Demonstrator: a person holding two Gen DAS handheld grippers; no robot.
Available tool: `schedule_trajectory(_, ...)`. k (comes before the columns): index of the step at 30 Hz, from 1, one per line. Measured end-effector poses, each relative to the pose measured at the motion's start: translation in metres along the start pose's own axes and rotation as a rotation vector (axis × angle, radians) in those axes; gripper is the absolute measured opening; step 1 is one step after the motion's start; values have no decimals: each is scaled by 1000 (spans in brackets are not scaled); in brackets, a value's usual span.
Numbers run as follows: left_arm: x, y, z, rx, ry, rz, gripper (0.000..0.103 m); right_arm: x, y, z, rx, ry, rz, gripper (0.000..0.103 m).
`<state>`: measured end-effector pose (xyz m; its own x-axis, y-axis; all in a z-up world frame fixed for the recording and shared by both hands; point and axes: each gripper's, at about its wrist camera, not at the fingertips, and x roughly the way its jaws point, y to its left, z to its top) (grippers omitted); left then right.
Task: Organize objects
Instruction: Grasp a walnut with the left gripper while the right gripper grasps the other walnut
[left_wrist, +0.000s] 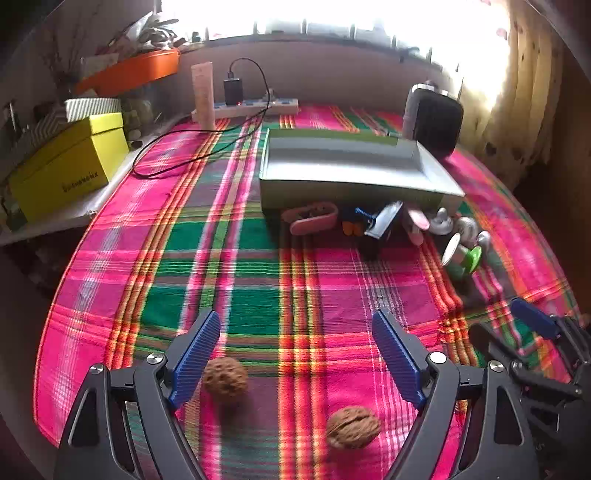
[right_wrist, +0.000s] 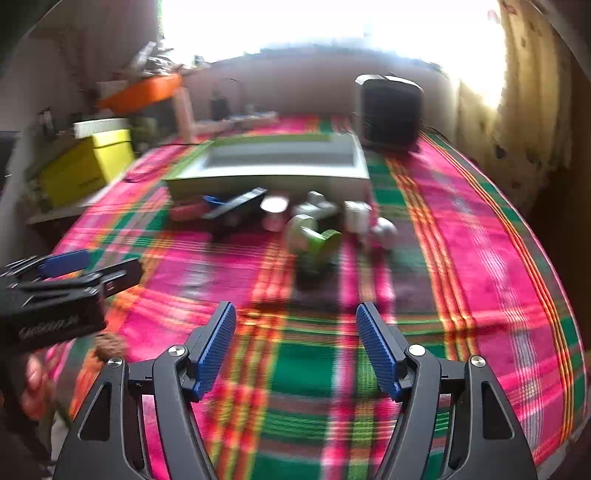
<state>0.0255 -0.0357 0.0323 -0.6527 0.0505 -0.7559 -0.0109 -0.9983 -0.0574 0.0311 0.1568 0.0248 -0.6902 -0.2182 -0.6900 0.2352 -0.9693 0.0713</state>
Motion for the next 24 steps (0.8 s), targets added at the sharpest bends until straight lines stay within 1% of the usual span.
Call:
schedule_trajectory(1, -4, 7, 0, -21, 5, -20, 85, -2, 4, -1, -9, -5, 23, 68)
schedule_trajectory(3, -8, 16, -1, -47, 7, -36, 85, -5, 12, -2, -27, -13, 91, 68)
schedule_trajectory(5, -13, 26, -4, -69, -2, -27, 85, -6, 21, -4, -45, -11, 150, 68)
schedule_trajectory(7, -16, 37, -7, -80, 0, -27, 84, -8, 30, -7, -75, -16, 182, 68)
schedule_trajectory(8, -16, 40, -8, -86, 1, -26, 84, -9, 39, -9, -97, -15, 212, 68)
schedule_trajectory(11, -16, 55, -15, -115, 17, -30, 80, -8, 52, -12, -119, 1, 289, 66)
schedule_trajectory(14, -17, 61, -22, -114, 22, -27, 76, -5, 62, -17, -142, 20, 316, 60)
schedule_trajectory(16, -17, 62, -26, -104, 24, -37, 75, 0, 68, -19, -157, 42, 330, 57)
schedule_trajectory(20, -17, 61, -31, -81, 27, -69, 75, 7, 77, -25, -181, 78, 350, 53)
schedule_trajectory(24, -13, 59, -36, -62, 34, -86, 75, 12, 80, -29, -190, 93, 345, 51)
